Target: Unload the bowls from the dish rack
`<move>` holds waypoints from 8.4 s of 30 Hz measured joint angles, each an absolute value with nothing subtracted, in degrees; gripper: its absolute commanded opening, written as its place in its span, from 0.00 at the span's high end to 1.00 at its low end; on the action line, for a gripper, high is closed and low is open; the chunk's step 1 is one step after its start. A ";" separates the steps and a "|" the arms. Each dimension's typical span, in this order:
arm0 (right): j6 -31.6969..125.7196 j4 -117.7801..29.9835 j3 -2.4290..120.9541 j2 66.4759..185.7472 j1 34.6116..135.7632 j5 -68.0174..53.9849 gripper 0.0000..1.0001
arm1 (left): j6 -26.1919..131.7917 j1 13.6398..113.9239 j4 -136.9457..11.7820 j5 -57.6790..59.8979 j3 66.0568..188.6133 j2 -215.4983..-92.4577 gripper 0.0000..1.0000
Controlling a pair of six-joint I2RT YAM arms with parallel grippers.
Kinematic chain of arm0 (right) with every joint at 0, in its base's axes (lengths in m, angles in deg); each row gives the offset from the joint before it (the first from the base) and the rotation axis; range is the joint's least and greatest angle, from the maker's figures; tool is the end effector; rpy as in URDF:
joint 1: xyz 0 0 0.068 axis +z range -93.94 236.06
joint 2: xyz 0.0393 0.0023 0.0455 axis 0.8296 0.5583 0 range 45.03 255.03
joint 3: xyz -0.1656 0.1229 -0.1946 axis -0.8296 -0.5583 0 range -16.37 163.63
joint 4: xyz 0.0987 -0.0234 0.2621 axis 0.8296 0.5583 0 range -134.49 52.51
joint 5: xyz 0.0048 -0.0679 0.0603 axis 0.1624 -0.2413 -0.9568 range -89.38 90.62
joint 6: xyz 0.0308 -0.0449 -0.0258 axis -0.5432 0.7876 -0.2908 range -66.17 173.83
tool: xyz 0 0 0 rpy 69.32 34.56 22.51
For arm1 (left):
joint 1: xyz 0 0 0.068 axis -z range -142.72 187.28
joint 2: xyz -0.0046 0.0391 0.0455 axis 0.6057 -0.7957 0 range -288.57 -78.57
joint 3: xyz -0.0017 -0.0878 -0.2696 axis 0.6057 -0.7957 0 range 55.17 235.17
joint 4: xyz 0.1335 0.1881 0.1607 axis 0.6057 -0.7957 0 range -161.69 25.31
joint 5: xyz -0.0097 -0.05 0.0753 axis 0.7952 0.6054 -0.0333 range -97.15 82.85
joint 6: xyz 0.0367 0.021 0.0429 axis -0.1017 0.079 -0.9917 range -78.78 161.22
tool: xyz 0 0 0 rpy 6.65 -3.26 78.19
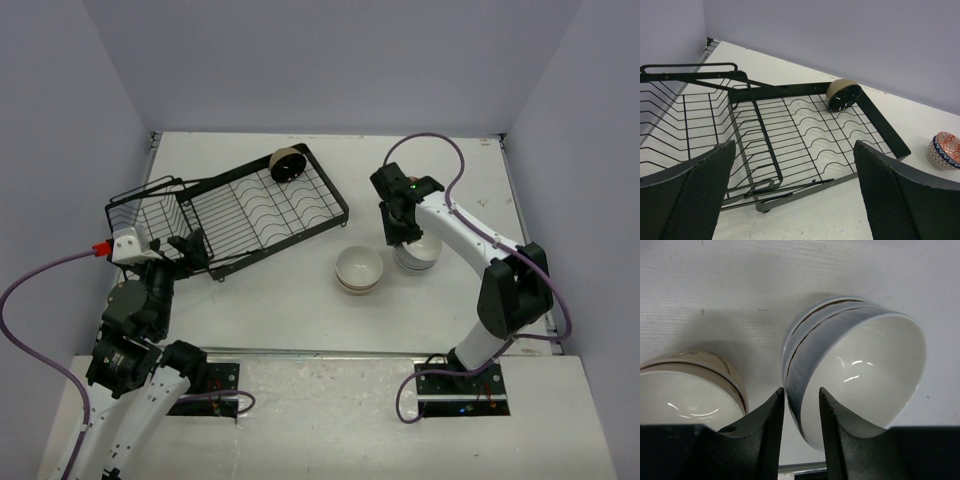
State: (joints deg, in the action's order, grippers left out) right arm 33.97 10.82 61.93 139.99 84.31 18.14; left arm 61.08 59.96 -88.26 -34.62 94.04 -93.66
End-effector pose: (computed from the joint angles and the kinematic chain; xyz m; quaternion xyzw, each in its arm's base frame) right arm 0.3162 0.1547 0.2581 -0.0476 0.9753 -0.0742 0.2027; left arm 0.0883 -0.0146 0.3477 -0.1512 0.6895 -0.0935 0.7021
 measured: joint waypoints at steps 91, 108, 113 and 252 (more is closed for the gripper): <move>-22.31 -59.43 69.76 162.54 91.63 7.72 0.10 | 60.07 66.21 -95.41 -39.07 98.32 -108.48 0.00; -26.49 -65.27 91.72 186.52 91.76 9.66 0.33 | 60.07 66.19 -92.54 -36.19 96.51 -103.61 0.00; -26.07 -65.07 98.13 190.96 91.76 9.66 0.47 | 60.07 66.19 -92.45 -34.92 96.51 -103.61 0.00; 38.21 7.76 62.61 132.23 106.45 10.47 1.00 | 60.05 62.12 -92.11 -37.19 96.49 -96.40 0.00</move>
State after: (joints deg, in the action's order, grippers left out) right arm 38.21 7.76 62.61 132.23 106.45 10.47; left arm 60.05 62.12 -92.11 -37.19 96.49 -96.40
